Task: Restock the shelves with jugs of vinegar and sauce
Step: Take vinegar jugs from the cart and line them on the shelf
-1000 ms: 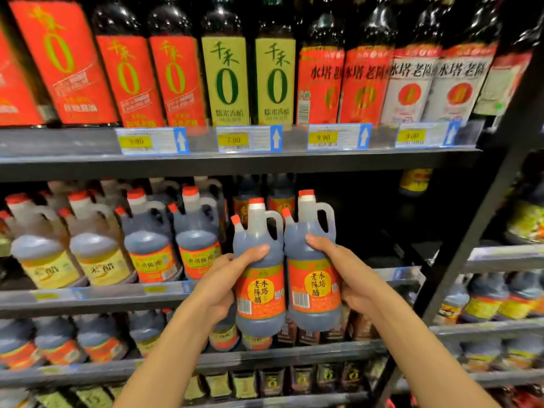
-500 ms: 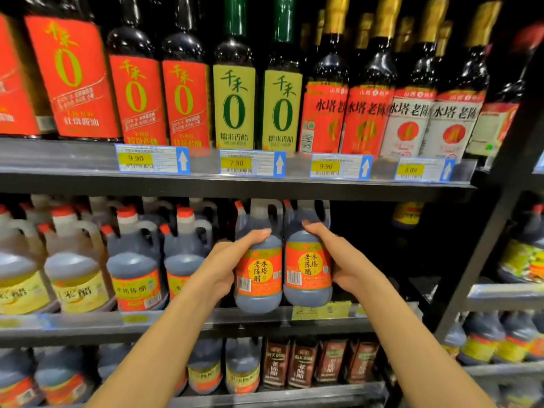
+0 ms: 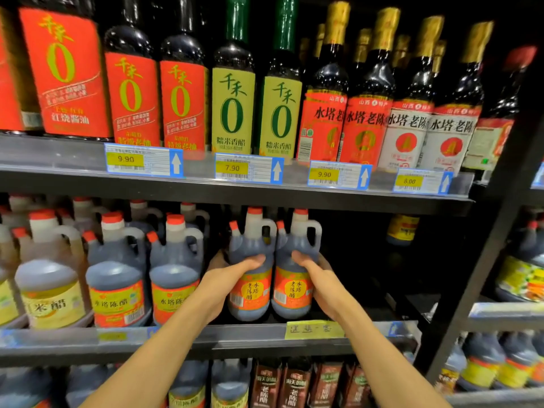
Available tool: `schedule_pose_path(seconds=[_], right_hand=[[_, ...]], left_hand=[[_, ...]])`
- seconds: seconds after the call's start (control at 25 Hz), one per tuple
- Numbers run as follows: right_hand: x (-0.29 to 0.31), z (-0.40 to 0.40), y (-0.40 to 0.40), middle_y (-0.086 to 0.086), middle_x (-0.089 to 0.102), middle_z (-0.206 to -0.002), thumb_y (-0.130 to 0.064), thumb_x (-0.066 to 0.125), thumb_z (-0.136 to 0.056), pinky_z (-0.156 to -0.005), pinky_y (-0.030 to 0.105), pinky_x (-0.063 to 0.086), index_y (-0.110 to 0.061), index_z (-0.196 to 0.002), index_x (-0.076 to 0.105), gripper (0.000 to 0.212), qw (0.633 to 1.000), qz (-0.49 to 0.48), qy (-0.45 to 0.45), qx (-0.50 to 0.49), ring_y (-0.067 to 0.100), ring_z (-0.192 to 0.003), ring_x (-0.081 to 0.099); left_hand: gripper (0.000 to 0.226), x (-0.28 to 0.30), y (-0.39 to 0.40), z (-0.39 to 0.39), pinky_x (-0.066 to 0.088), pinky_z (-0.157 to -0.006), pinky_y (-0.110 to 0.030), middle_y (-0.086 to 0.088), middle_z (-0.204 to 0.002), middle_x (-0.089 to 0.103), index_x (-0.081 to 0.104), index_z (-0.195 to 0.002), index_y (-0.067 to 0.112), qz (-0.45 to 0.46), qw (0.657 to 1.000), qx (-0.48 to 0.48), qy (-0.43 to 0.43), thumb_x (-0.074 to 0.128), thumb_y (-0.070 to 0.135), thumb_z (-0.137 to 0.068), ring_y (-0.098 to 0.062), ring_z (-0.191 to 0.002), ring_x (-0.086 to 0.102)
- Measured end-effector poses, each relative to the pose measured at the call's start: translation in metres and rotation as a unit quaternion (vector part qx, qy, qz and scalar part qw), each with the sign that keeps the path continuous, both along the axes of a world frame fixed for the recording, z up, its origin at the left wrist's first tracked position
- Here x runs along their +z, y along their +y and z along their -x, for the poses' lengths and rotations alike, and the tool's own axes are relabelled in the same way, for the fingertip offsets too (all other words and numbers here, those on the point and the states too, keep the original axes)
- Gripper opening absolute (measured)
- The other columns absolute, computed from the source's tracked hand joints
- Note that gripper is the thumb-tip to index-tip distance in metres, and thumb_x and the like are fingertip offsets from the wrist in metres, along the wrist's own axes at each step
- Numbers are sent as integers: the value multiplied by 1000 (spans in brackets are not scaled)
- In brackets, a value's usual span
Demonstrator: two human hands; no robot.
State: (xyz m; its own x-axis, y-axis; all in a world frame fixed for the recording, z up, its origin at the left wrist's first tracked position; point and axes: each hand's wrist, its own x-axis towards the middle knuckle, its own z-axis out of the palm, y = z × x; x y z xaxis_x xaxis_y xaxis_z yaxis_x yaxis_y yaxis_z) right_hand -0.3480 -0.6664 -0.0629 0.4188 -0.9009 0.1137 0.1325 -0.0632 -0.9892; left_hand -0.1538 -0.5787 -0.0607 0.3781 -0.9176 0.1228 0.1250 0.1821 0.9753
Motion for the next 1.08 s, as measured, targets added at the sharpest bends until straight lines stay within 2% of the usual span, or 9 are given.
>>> schedule_pose_path(seconds=[0.12, 0.28, 0.44, 0.6, 0.68, 0.76, 0.88, 1.0, 1.08], right_hand=[[-17, 0, -7, -4, 78, -116, -67, 92, -51, -78, 30, 62, -33, -134, 59, 95, 1000, 1, 8, -4, 18, -106, 76], [-29, 2, -18, -7, 77, -120, -59, 96, -56, -77, 27, 62, -33, -139, 53, 97, 1000, -16, 4, 6, 17, -109, 75], [-27, 4, -17, -12, 74, -126, -63, 95, -55, -90, 35, 58, -38, -139, 54, 97, 1000, -7, 12, 27, 13, -114, 72], [-22, 4, 0, -16, 76, -118, -66, 93, -50, -76, 25, 61, -40, -132, 54, 94, 998, 4, -44, -42, 7, -106, 74], [-25, 5, 10, -8, 74, -125, -62, 90, -59, -77, 25, 61, -31, -141, 52, 95, 997, 3, -46, -63, 10, -109, 73], [-28, 5, 20, -7, 73, -127, -63, 89, -62, -76, 23, 60, -27, -140, 55, 93, 997, 13, -21, -71, 8, -109, 72], [-29, 2, 25, -6, 71, -127, -60, 88, -65, -83, 28, 59, -23, -139, 55, 89, 996, 11, 2, -92, 9, -111, 70], [-31, 2, 25, -7, 68, -131, -63, 85, -62, -91, 33, 59, -24, -142, 52, 94, 996, 24, 15, -88, 8, -115, 67], [-33, 2, 24, -9, 68, -130, -66, 86, -60, -86, 26, 58, -27, -143, 50, 99, 996, 34, 16, -86, 2, -110, 69]], left_hand=[[78, -12, -3, -3, 61, -84, -43, 1, -106, 80, 67, -116, 26, -3, 1000, -6, -8, 94, 47, -46, -21, -97, 78], [81, -17, -4, -6, 61, -83, -36, 6, -110, 79, 64, -120, 32, -19, 999, 4, -27, 94, 50, -47, -15, -100, 76], [97, -20, -2, -10, 60, -78, -24, 7, -120, 75, 57, -133, 27, -29, 998, 9, -60, 92, 58, -48, -6, -103, 74], [101, -21, 13, 0, 54, -76, -12, 22, -122, 66, 52, -139, 29, -35, 989, 68, -127, 83, 70, -52, 12, -103, 65], [114, -24, 20, 10, 51, -88, -22, 13, -136, 61, 46, -147, 22, -48, 981, 126, -140, 82, 76, -53, -2, -120, 60], [127, -23, 23, 25, 44, -86, -29, 3, -148, 50, 34, -154, 13, -92, 974, 167, -119, 82, 76, -56, -12, -123, 51], [118, -23, 18, 41, 39, -76, -23, 0, -138, 52, 35, -153, 8, -101, 969, 204, -97, 84, 69, -64, -9, -109, 43], [111, -27, 15, 42, 42, -86, -30, -2, -141, 56, 40, -151, 10, -85, 962, 239, -101, 83, 67, -67, -24, -126, 55], [103, -29, 14, 39, 45, -87, -34, -4, -138, 61, 48, -147, 12, -77, 958, 250, -115, 82, 67, -67, -27, -125, 58]])
